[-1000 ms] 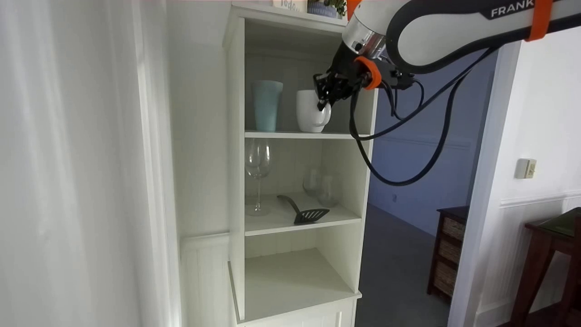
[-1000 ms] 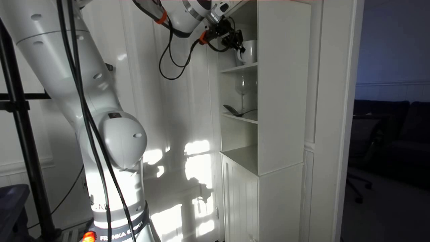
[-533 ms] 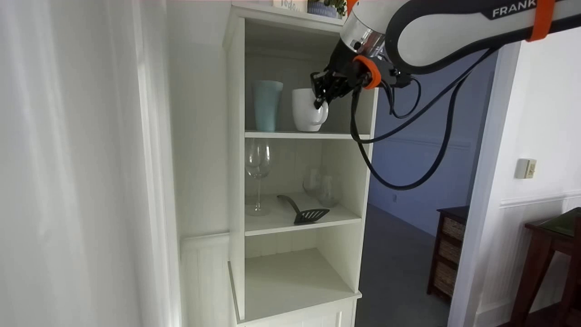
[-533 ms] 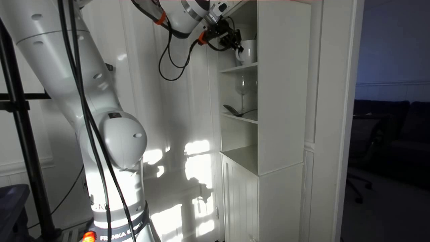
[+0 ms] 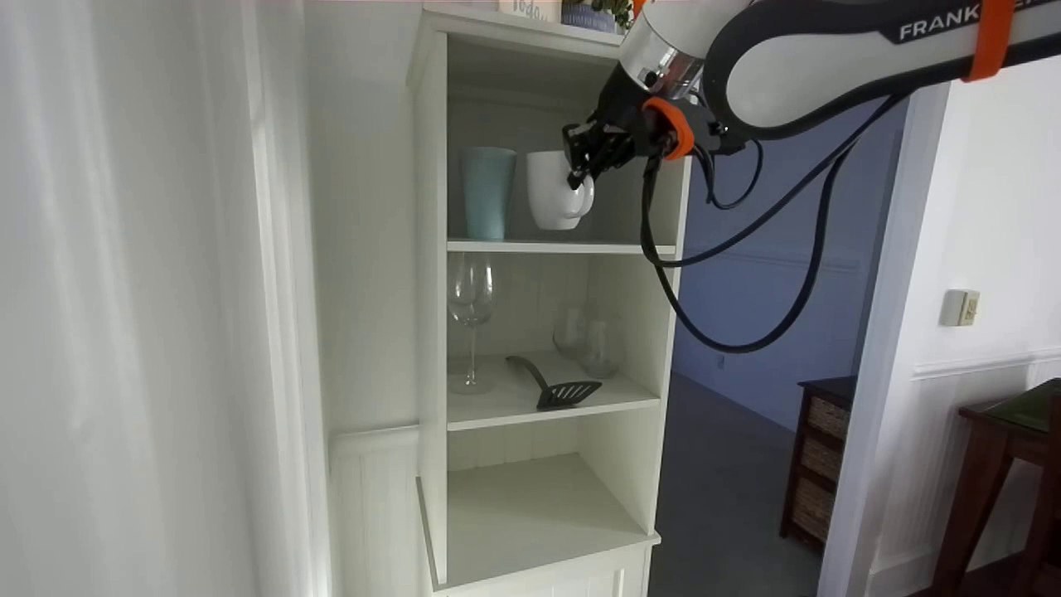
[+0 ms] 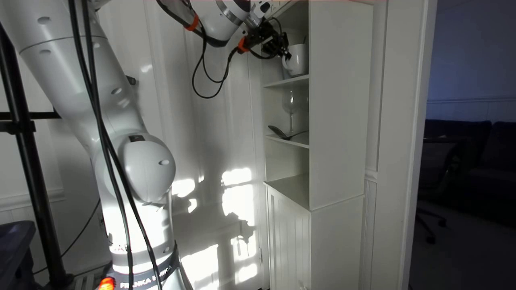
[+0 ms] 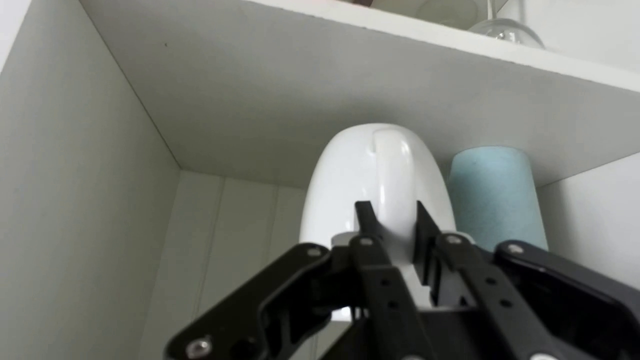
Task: Move the white mug to the bottom shelf.
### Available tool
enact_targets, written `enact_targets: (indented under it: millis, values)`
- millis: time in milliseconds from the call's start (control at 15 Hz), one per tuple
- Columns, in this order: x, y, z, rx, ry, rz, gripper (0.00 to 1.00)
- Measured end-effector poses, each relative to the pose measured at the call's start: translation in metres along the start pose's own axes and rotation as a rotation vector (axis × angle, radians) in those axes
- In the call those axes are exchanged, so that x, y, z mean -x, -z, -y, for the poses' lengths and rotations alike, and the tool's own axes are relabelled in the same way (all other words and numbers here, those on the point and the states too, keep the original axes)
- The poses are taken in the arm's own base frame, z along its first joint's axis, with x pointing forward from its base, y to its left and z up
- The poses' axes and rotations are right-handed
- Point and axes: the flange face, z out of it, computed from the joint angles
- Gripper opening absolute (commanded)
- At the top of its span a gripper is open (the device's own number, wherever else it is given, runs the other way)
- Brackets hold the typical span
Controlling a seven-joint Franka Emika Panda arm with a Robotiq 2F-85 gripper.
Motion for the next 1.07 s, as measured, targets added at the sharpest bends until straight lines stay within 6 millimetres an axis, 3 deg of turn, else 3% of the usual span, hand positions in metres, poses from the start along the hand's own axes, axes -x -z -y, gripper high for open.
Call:
enact_targets:
  millis: [267, 533, 1067]
  values:
    - [-0.003, 0.006, -0.004, 0.005, -0.011, -0.011, 0.05]
    - [0.0, 0.025, 0.01, -0.011, -0.009, -0.025, 0.05]
    - [0.045, 0.088, 0.038, -0.045, -0.038, -0.023, 0.05]
